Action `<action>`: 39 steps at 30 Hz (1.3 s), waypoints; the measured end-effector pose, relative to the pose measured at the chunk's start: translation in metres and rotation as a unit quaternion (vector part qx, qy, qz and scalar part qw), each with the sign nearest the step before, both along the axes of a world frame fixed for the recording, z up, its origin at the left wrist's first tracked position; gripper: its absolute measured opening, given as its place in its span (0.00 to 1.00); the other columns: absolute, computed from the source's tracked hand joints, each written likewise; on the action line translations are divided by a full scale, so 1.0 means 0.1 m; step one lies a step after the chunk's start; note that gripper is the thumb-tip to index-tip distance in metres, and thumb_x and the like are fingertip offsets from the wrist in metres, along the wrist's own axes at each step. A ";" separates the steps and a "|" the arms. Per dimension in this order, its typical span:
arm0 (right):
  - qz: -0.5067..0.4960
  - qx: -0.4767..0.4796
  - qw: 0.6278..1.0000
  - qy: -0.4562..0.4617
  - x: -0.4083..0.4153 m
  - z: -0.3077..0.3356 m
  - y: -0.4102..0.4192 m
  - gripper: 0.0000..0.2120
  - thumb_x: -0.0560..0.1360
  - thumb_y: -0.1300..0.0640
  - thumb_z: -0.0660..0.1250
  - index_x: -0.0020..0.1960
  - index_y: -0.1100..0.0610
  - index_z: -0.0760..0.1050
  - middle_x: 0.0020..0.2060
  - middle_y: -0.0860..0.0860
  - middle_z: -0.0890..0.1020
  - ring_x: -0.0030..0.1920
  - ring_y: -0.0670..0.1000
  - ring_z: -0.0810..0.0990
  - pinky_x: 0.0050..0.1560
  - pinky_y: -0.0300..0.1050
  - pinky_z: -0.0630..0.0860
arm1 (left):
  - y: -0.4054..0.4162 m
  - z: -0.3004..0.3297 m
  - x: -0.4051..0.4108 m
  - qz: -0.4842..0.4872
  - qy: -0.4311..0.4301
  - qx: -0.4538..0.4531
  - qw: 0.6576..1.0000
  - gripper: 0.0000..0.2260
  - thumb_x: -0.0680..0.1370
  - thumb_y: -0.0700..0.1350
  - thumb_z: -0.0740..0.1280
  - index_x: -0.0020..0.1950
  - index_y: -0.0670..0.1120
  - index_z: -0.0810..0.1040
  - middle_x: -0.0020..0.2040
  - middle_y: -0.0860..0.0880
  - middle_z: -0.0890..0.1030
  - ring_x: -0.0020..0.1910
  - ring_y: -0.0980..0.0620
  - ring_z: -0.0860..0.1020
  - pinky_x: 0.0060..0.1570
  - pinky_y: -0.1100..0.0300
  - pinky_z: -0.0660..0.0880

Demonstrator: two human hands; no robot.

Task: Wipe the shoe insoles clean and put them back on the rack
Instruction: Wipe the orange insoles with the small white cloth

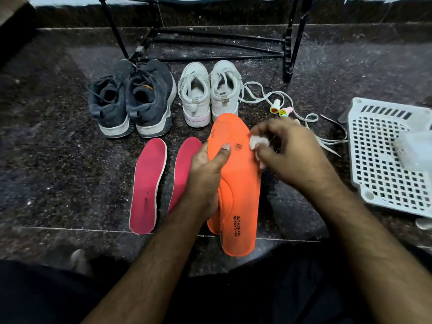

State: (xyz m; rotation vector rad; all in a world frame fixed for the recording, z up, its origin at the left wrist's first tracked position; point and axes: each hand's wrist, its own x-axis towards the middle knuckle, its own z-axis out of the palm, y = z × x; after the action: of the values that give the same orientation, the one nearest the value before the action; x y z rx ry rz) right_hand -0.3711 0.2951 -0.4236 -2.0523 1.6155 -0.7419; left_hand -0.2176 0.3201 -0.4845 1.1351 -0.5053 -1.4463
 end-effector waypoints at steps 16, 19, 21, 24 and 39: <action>-0.067 0.091 0.994 0.006 -0.09 -0.02 0.03 0.14 0.73 0.54 0.70 0.58 0.50 0.80 0.37 0.45 0.82 0.39 0.46 0.81 0.48 0.42 0.78 | -0.05 0.01 0.06 0.072 -0.018 -0.014 0.997 0.05 0.82 0.40 0.66 0.56 0.47 0.80 0.57 0.36 0.83 0.53 0.37 0.81 0.57 0.29 0.75; 0.004 0.113 0.993 -0.032 0.01 0.00 0.07 0.11 0.72 0.58 0.71 0.53 0.48 0.80 0.37 0.45 0.82 0.35 0.43 0.80 0.42 0.37 0.76 | -0.06 -0.01 0.06 0.080 -0.016 -0.022 0.996 0.05 0.82 0.39 0.65 0.56 0.45 0.80 0.55 0.34 0.83 0.51 0.37 0.80 0.58 0.27 0.73; 0.038 0.121 0.992 -0.011 0.06 -0.04 0.09 0.12 0.70 0.60 0.72 0.52 0.48 0.81 0.37 0.45 0.82 0.35 0.42 0.80 0.42 0.37 0.75 | -0.05 -0.02 0.05 0.079 -0.023 -0.027 0.996 0.05 0.82 0.39 0.65 0.56 0.45 0.79 0.54 0.34 0.82 0.50 0.37 0.80 0.57 0.27 0.73; -0.020 0.098 0.995 -0.003 -0.01 -0.09 0.01 0.09 0.71 0.59 0.70 0.49 0.48 0.80 0.38 0.46 0.83 0.37 0.45 0.82 0.46 0.44 0.80 | -0.05 -0.03 0.06 0.082 -0.030 -0.028 0.996 0.05 0.82 0.39 0.66 0.56 0.46 0.80 0.57 0.34 0.82 0.52 0.37 0.80 0.58 0.27 0.73; 0.011 0.191 0.981 0.009 0.00 -0.17 0.05 0.05 0.75 0.59 0.67 0.49 0.50 0.77 0.40 0.48 0.84 0.43 0.49 0.83 0.52 0.49 0.80 | -0.11 -0.18 0.11 0.112 -0.056 -0.019 0.992 0.07 0.82 0.40 0.66 0.60 0.42 0.77 0.56 0.36 0.83 0.55 0.34 0.82 0.57 0.31 0.76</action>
State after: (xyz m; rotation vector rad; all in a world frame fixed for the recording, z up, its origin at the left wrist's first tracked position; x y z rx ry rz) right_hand -0.3716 0.2999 -0.4404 -1.7988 1.5968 -0.3682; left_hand -0.2066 0.3086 -0.5026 1.2077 -0.4664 -1.1802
